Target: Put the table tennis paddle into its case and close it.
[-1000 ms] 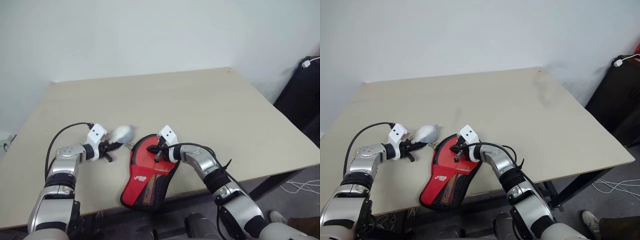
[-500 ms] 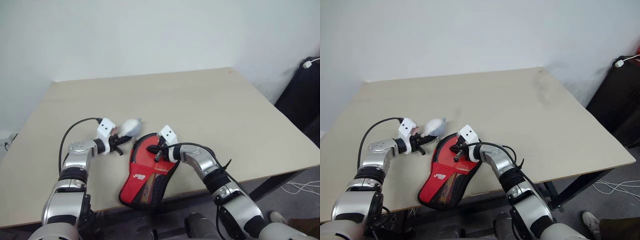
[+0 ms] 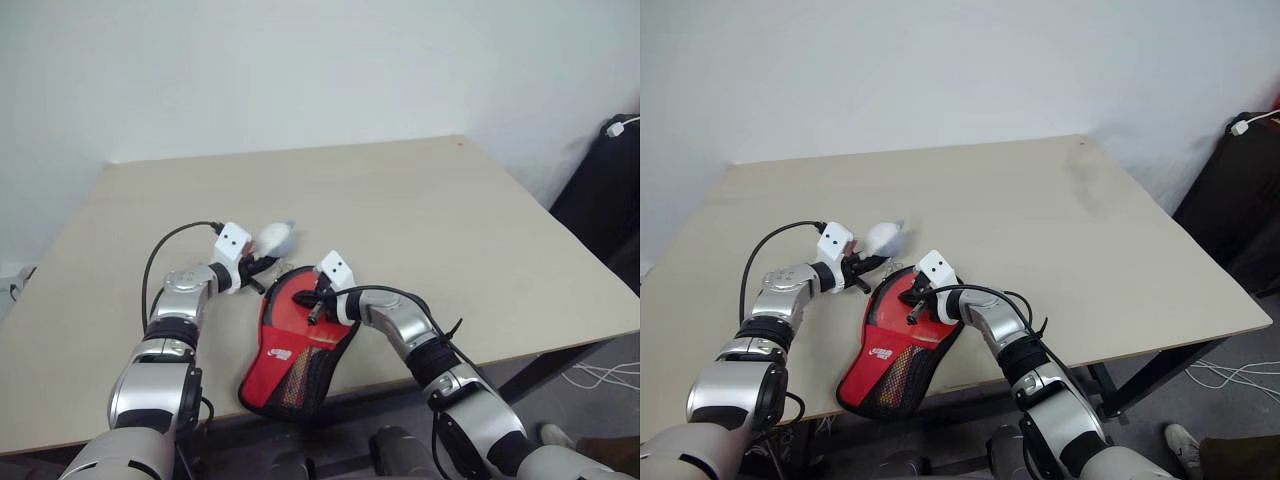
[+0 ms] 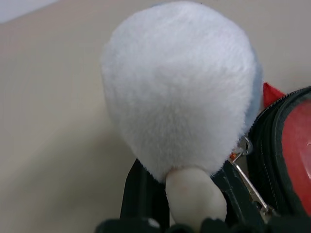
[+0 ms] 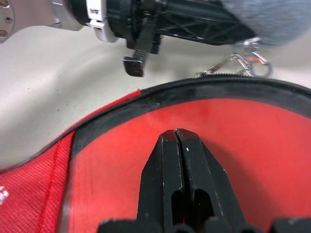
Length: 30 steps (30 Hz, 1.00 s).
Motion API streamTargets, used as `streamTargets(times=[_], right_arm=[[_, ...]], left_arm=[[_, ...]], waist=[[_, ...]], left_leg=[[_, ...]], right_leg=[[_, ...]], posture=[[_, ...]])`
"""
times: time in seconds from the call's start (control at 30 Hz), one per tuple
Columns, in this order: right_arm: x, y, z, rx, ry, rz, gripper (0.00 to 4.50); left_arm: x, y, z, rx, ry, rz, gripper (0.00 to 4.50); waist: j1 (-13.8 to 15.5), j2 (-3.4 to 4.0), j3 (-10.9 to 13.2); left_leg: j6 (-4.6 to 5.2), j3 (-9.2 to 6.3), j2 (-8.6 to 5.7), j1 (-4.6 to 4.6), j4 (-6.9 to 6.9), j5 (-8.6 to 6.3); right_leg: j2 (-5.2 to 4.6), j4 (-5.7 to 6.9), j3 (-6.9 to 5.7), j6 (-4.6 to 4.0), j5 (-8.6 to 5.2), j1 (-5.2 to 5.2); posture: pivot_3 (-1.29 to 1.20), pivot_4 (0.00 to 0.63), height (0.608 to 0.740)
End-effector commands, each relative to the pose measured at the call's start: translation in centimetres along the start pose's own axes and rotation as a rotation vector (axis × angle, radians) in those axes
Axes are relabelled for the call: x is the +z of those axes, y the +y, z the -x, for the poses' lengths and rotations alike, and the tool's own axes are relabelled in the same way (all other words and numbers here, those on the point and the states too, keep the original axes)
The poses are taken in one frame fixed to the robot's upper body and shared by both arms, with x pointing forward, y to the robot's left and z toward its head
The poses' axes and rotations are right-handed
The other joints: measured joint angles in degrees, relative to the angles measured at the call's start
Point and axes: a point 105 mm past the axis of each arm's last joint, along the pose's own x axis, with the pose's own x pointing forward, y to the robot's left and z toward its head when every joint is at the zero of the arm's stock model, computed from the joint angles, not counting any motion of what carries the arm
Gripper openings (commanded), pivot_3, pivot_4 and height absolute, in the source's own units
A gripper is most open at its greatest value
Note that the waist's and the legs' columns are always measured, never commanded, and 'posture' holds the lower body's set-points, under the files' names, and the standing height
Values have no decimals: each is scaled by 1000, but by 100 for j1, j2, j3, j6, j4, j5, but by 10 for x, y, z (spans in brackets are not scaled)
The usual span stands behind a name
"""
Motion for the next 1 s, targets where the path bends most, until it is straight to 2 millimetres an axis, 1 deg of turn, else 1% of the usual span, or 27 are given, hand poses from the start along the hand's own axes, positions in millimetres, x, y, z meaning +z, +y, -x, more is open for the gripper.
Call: streamTargets(times=[0.03, 0.37, 0.7, 0.83, 1.0], right_arm=[[-4, 4, -2, 16, 14, -10, 0], [-3, 4, -4, 17, 13, -10, 0], [-3, 4, -3, 12, 12, -12, 0], [-4, 4, -4, 14, 12, -12, 0], [-4, 4, -3, 11, 12, -13, 0]], left_arm=[[36, 3, -13, 22, -72, -87, 196], [59, -10, -40, 54, -89, -129, 196], [75, -39, -65, 5, -115, -127, 196], [81, -54, -74, -29, -132, -113, 196], [83, -71, -81, -81, -144, -104, 196]], waist=[[0, 0, 0], [1, -1, -1], [2, -1, 0], [3, -1, 0], [5, -1, 0]], left_leg=[[0, 0, 0, 0, 0, 0], [0, -1, -3, -1, 1, 0], [0, -4, -5, -2, 4, 0], [0, -6, -7, -2, 6, 0], [0, -9, -9, -4, 10, 0]], right_leg=[[0, 0, 0, 0, 0, 0], [0, -1, 0, 0, 0, 1], [0, -1, 0, 0, 0, 4], [0, -1, 0, 1, 0, 6], [0, -1, 0, 1, 0, 7]], posture=[[0, 0, 740], [0, 0, 740], [0, 0, 740], [0, 0, 740], [0, 0, 740]])
